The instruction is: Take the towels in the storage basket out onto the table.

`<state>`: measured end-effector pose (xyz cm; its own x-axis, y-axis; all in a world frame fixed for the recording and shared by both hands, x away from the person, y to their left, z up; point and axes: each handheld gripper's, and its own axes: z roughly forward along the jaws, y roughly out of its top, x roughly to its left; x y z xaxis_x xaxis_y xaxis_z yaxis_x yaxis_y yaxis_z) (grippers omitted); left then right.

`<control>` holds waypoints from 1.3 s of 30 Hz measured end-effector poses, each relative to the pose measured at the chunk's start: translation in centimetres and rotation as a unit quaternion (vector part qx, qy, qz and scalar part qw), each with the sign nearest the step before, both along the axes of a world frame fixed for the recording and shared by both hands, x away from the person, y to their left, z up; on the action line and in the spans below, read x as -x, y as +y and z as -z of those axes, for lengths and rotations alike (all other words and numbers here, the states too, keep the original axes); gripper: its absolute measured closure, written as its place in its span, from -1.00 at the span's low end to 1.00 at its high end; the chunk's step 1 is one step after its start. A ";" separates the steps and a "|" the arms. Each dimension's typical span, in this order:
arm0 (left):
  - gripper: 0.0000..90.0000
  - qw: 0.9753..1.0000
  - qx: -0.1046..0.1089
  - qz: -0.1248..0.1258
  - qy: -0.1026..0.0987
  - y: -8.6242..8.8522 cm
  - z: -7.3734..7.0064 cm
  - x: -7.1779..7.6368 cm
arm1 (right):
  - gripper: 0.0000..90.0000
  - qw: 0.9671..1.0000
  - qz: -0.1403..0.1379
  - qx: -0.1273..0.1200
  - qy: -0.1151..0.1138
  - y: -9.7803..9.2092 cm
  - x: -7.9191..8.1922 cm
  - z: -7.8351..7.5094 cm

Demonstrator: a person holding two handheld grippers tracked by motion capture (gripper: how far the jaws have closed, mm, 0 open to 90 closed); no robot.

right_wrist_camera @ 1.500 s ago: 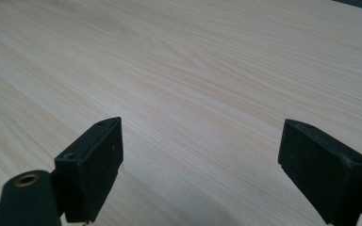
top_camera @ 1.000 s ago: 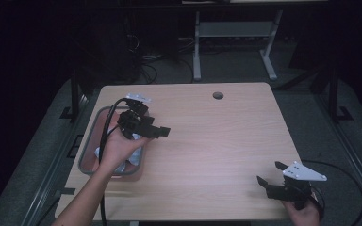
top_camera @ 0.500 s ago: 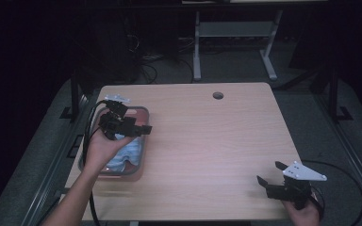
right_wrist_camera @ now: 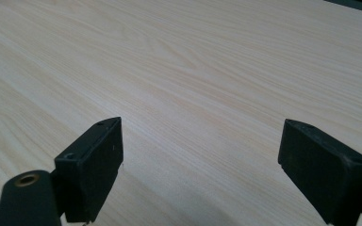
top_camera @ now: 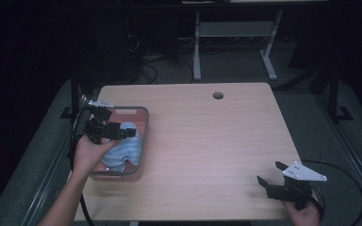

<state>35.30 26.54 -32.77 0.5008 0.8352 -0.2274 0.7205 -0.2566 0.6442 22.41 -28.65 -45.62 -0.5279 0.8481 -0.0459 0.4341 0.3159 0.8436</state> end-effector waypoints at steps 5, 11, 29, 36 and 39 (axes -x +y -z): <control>-0.53 1.000 -0.009 -0.020 0.011 1.2 1.0 0.0 | -0.69 1.000 0.000 0.000 0.000 0.0 0.0 0.0; -0.53 0.999 -0.020 -0.040 0.024 2.0 2.2 -0.1 | -0.69 1.000 -0.002 0.000 0.000 0.1 0.0 0.0; -0.34 0.992 -0.085 -0.066 0.068 2.5 4.6 -0.7 | -0.69 1.000 -0.003 0.001 0.000 0.1 0.0 0.0; -0.19 0.989 -0.110 -0.059 0.080 1.9 5.5 -0.9 | -0.68 1.000 -0.004 0.001 0.000 0.1 0.0 -0.1; -0.11 0.987 -0.125 -0.055 0.086 1.5 5.8 -1.1 | -0.69 1.000 -0.003 0.001 0.000 0.1 0.1 -0.1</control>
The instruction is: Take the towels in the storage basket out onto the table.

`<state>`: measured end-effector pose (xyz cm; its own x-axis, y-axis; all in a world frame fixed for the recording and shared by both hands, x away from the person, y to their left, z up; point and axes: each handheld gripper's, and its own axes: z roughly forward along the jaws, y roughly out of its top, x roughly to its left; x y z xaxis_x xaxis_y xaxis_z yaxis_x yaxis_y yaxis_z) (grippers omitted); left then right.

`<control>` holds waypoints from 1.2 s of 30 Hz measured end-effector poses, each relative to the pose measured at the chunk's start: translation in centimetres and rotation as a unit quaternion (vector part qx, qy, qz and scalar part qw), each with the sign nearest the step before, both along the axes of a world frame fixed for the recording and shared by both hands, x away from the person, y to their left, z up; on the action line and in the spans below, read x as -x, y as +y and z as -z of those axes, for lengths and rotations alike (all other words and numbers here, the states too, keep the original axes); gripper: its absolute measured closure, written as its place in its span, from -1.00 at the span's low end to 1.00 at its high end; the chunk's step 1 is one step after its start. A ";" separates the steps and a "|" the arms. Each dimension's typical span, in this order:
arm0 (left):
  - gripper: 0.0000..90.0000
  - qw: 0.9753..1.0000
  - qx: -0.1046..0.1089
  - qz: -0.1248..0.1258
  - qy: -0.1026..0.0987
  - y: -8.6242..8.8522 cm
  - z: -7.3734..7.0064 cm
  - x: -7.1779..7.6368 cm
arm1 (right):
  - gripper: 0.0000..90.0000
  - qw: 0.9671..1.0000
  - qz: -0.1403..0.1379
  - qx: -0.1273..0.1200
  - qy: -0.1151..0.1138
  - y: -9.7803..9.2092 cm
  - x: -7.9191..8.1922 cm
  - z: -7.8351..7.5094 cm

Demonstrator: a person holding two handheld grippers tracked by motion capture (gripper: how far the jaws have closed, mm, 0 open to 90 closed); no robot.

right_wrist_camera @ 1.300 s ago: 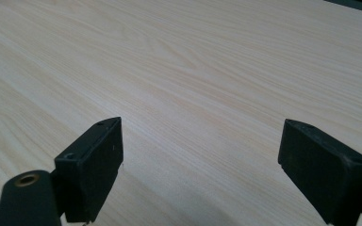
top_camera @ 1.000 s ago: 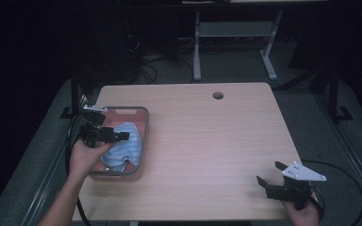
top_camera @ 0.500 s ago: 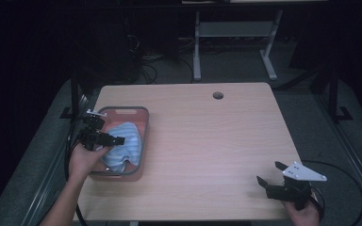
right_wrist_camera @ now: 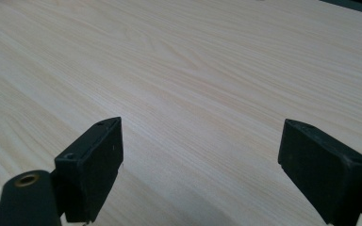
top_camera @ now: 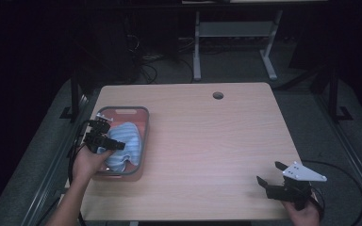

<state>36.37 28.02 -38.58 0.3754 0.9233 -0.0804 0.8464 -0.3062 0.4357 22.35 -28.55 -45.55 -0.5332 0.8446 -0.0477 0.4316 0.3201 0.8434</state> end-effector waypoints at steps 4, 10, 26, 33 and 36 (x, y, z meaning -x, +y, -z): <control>-0.05 1.000 -0.024 0.006 0.016 -0.5 0.5 -0.3 | -0.68 1.000 0.000 -0.001 -0.001 0.0 0.0 0.0; 0.13 0.997 -0.056 0.005 0.044 -1.2 1.4 -0.7 | -0.68 1.000 -0.001 -0.002 0.000 0.0 0.0 0.0; 0.56 0.997 -0.048 0.006 0.059 -1.2 1.7 -1.1 | -0.68 1.000 -0.002 0.002 0.001 0.2 -0.1 0.0; 0.58 0.999 0.002 0.009 0.044 0.1 0.8 -0.4 | -0.68 1.000 0.000 0.003 0.000 0.3 -0.2 0.1; 0.59 0.999 0.010 0.017 0.038 0.4 0.2 0.0 | -0.68 1.000 0.001 0.002 -0.003 0.2 -0.2 0.0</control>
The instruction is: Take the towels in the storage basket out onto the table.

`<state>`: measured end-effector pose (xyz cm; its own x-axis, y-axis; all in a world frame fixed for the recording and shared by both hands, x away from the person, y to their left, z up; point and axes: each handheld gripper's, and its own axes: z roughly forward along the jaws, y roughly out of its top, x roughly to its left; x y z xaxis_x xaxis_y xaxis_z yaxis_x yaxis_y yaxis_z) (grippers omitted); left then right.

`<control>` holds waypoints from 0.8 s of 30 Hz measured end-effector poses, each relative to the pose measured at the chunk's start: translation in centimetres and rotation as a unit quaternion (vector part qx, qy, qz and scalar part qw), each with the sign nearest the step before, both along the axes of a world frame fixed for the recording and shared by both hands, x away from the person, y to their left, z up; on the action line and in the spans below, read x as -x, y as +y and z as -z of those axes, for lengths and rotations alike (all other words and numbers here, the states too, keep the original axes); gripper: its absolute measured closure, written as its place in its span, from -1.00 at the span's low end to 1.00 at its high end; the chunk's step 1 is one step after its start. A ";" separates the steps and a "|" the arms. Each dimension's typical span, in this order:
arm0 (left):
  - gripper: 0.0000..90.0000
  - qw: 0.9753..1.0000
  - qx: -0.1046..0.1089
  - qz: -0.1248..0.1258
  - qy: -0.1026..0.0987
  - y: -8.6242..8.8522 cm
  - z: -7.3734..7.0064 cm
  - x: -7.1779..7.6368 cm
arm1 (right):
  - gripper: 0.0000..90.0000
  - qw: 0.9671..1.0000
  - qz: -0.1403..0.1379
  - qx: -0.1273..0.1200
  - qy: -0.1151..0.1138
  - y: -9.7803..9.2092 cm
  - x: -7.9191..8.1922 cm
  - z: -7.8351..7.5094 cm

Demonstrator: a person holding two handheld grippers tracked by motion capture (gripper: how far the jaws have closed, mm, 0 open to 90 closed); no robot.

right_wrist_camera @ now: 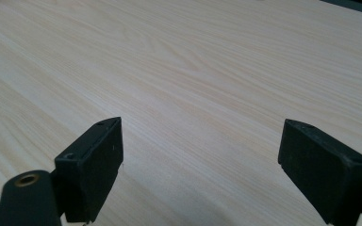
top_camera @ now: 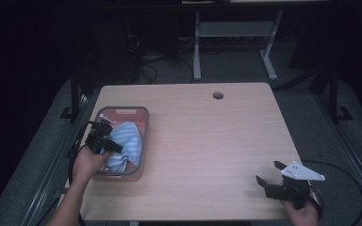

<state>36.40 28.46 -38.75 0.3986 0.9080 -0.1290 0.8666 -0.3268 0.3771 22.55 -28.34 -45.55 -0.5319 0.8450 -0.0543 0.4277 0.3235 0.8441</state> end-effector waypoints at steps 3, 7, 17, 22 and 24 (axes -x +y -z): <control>0.59 1.000 0.013 0.006 -0.010 0.5 -0.6 0.4 | -0.69 1.000 0.002 -0.001 -0.001 -0.1 0.1 -0.1; 0.59 0.999 0.040 0.008 -0.020 1.0 -1.3 1.0 | -0.68 1.000 0.005 -0.002 -0.001 -0.2 0.2 -0.1; 0.59 0.996 0.075 0.024 -0.049 1.6 -3.4 1.7 | -0.68 1.000 0.007 0.000 0.001 -0.3 0.2 -0.1; 0.59 0.994 0.089 0.025 -0.055 1.9 -4.4 1.9 | -0.69 1.000 0.007 0.001 -0.001 -0.2 0.2 -0.1; 0.59 0.993 0.096 0.025 -0.063 2.1 -4.9 2.1 | -0.69 1.000 0.008 0.001 -0.001 -0.3 0.2 -0.1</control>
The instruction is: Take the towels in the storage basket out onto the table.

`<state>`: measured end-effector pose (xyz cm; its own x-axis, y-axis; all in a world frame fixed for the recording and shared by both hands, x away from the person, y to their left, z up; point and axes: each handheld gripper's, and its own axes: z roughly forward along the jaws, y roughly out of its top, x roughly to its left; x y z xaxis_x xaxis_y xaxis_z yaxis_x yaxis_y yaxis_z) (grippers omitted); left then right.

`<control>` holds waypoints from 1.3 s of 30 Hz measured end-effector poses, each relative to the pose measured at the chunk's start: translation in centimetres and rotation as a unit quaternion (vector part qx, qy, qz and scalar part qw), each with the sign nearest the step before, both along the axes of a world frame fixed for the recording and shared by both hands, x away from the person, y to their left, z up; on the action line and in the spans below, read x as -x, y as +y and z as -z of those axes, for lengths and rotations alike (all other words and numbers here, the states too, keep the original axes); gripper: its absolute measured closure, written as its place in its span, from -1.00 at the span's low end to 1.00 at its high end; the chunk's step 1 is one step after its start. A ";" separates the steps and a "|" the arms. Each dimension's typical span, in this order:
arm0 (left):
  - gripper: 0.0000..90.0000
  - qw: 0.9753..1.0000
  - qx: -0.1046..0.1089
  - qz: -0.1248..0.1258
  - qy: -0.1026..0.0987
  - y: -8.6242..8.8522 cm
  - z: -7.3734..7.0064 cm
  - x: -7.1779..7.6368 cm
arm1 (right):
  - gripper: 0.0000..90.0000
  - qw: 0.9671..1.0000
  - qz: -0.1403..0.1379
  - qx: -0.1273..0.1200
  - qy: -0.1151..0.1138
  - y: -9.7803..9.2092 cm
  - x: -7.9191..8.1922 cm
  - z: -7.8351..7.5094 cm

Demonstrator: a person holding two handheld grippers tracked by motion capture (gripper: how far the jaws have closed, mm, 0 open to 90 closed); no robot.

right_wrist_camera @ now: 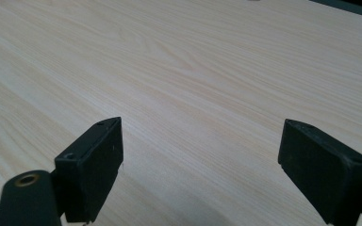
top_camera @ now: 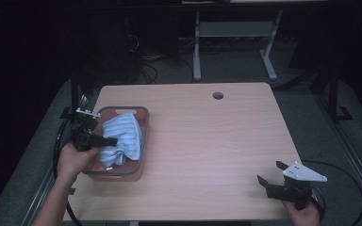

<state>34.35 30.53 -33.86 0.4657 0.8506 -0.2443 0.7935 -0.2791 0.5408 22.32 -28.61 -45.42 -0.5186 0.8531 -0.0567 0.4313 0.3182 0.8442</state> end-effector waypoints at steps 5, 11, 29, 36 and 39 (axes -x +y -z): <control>0.59 1.000 0.013 -0.006 -0.011 0.5 -1.0 0.2 | -0.69 1.000 0.000 0.001 -0.001 0.0 0.0 0.0; 0.59 0.999 0.021 -0.009 -0.022 0.9 -2.1 0.4 | -0.68 1.000 0.001 0.001 0.000 0.1 -0.1 0.0; 0.59 0.998 0.042 0.023 -0.050 -1.0 -4.5 0.7 | -0.68 1.000 0.002 0.002 -0.001 0.0 -0.1 0.0; 0.59 0.997 0.049 0.036 -0.054 -2.2 -4.9 0.7 | -0.68 1.000 0.001 0.002 -0.001 0.0 -0.1 0.0; 0.59 0.996 0.050 0.045 -0.056 -2.8 -5.1 0.8 | -0.69 1.000 0.002 0.001 0.000 0.0 0.0 0.0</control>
<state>33.58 27.70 -28.77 0.5678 0.7785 -0.2673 0.7011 -0.2872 0.6527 22.37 -28.58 -45.39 -0.5157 0.8547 -0.0591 0.4320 0.3190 0.8436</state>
